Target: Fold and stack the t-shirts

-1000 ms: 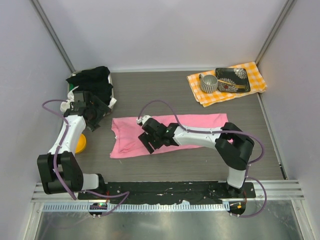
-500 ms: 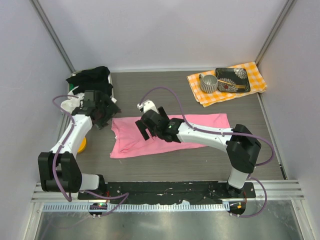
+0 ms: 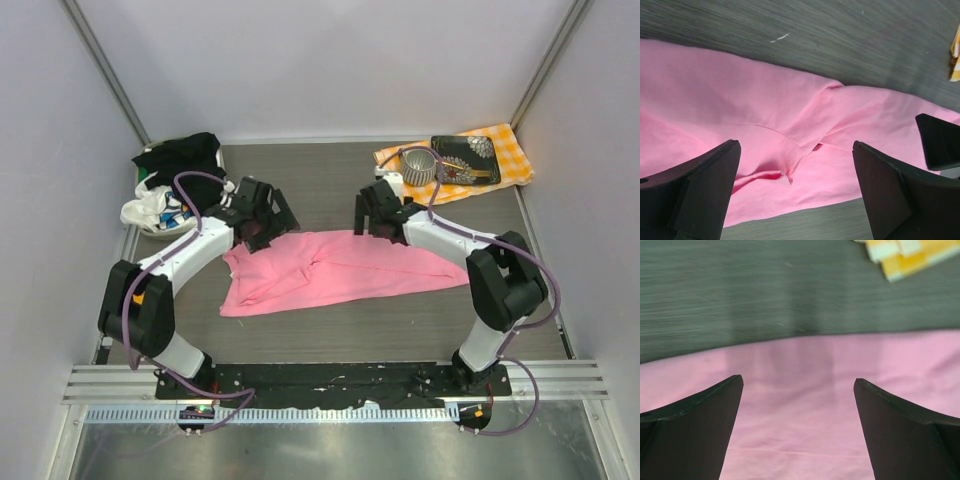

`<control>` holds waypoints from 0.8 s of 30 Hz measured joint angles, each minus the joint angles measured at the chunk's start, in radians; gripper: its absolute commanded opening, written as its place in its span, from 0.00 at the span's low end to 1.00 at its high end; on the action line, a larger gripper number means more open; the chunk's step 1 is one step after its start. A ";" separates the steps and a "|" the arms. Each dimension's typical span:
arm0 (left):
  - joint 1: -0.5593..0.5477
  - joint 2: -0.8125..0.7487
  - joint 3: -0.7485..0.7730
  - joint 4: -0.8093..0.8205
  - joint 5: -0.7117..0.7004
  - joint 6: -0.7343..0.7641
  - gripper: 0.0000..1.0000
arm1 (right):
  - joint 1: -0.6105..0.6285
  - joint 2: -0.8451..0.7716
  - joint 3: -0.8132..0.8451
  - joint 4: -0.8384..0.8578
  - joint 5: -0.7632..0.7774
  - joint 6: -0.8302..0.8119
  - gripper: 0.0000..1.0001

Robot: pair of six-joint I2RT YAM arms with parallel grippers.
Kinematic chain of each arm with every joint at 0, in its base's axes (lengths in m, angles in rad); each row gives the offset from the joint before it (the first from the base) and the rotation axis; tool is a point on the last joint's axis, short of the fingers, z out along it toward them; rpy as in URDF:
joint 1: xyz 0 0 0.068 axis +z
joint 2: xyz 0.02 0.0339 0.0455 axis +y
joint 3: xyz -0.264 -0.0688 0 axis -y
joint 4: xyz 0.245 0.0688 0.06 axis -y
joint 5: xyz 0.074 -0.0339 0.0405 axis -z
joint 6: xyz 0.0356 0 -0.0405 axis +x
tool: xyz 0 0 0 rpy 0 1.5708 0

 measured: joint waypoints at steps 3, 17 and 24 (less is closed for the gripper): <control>-0.034 0.021 -0.032 0.032 -0.021 -0.015 0.99 | -0.085 -0.045 -0.094 -0.027 -0.011 0.044 0.98; -0.054 0.038 -0.263 0.218 -0.095 -0.082 0.98 | -0.411 -0.230 -0.149 -0.128 0.051 0.144 0.96; -0.054 0.007 -0.317 0.298 -0.113 -0.102 0.98 | -0.487 -0.175 -0.149 -0.136 0.045 0.158 0.91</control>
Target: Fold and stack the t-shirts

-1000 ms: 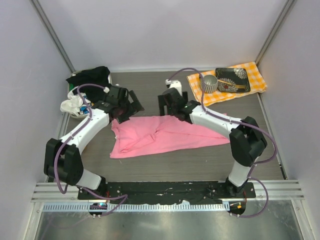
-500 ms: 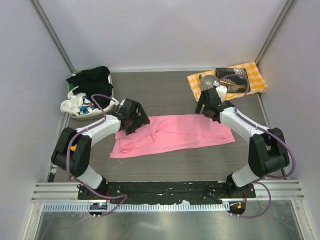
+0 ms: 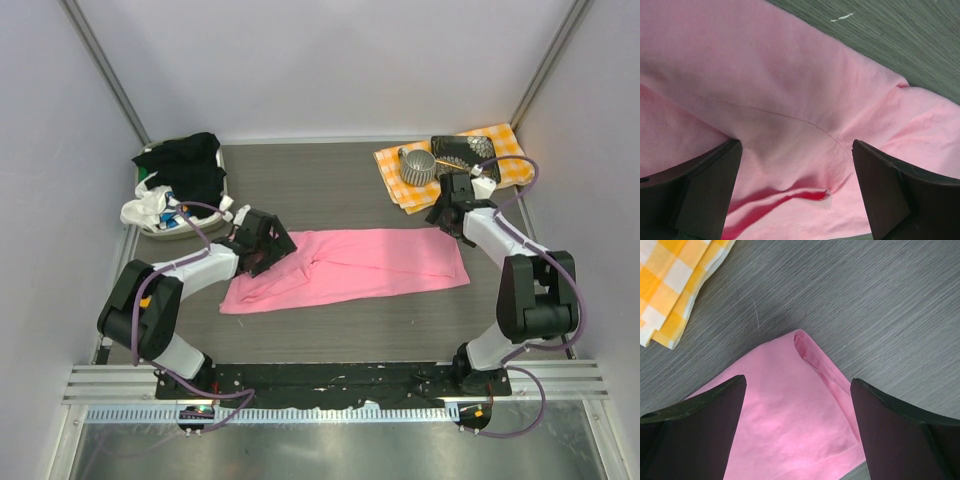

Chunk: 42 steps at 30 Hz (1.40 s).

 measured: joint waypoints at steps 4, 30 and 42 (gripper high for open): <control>0.000 -0.001 -0.011 0.030 0.000 0.000 0.98 | -0.005 0.058 0.001 0.012 -0.020 0.003 0.83; 0.000 -0.004 -0.022 0.055 -0.009 0.010 0.98 | -0.021 0.179 0.027 0.081 -0.043 0.017 0.01; 0.000 -0.024 -0.036 0.044 -0.032 0.027 0.98 | -0.035 0.260 0.111 0.063 -0.007 0.022 0.01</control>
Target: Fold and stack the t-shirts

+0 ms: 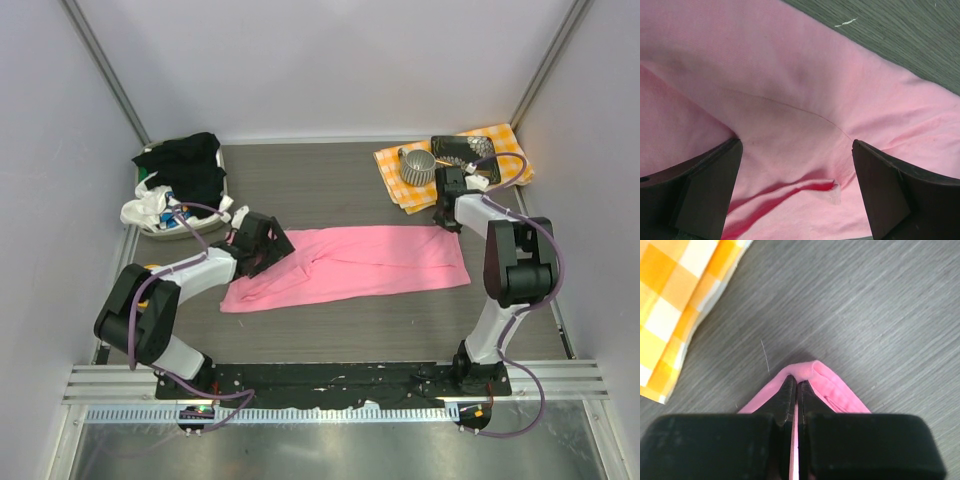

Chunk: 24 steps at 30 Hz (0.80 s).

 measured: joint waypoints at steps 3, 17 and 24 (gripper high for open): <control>0.000 -0.010 -0.008 -0.002 -0.005 0.000 0.98 | -0.006 0.026 0.036 0.001 -0.001 0.000 0.01; 0.000 -0.023 -0.018 -0.009 -0.012 0.001 0.98 | -0.013 0.127 0.167 -0.014 -0.024 0.000 0.06; 0.002 -0.031 -0.022 -0.024 -0.024 0.007 0.98 | -0.059 0.163 0.262 -0.059 -0.058 0.012 0.72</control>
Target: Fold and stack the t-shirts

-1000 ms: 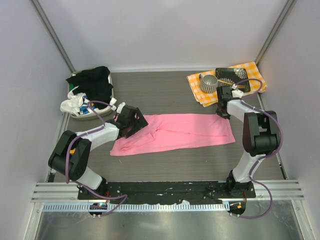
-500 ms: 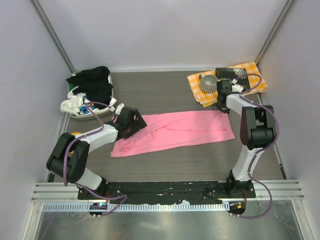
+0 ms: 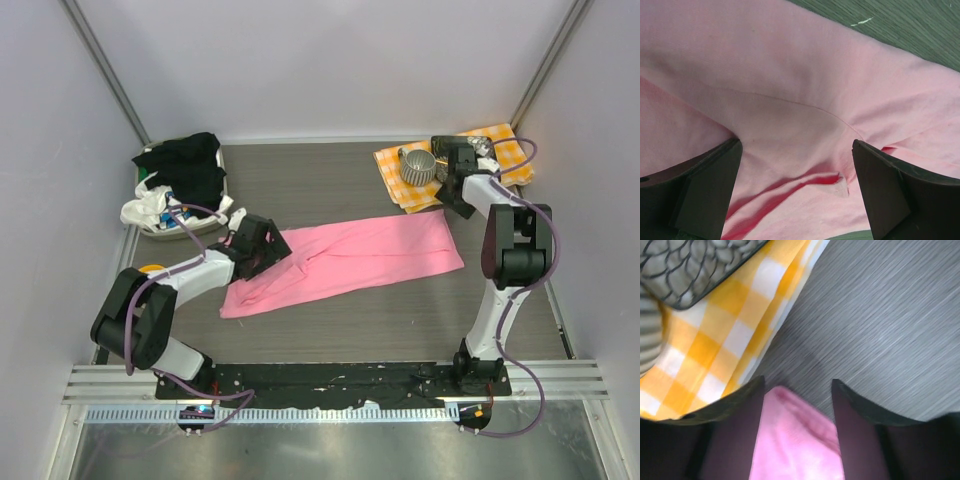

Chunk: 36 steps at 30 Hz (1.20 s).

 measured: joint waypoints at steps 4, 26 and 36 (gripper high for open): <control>0.002 -0.004 -0.003 -0.007 -0.007 0.004 0.99 | -0.047 0.000 0.014 0.000 -0.001 0.006 0.84; 0.007 -0.064 0.072 -0.234 0.022 0.048 1.00 | 0.161 -0.427 -0.319 0.018 -0.178 -0.035 0.81; 0.007 -0.216 0.114 -0.323 0.042 0.046 1.00 | 0.231 -0.339 -0.369 0.098 -0.274 -0.067 0.81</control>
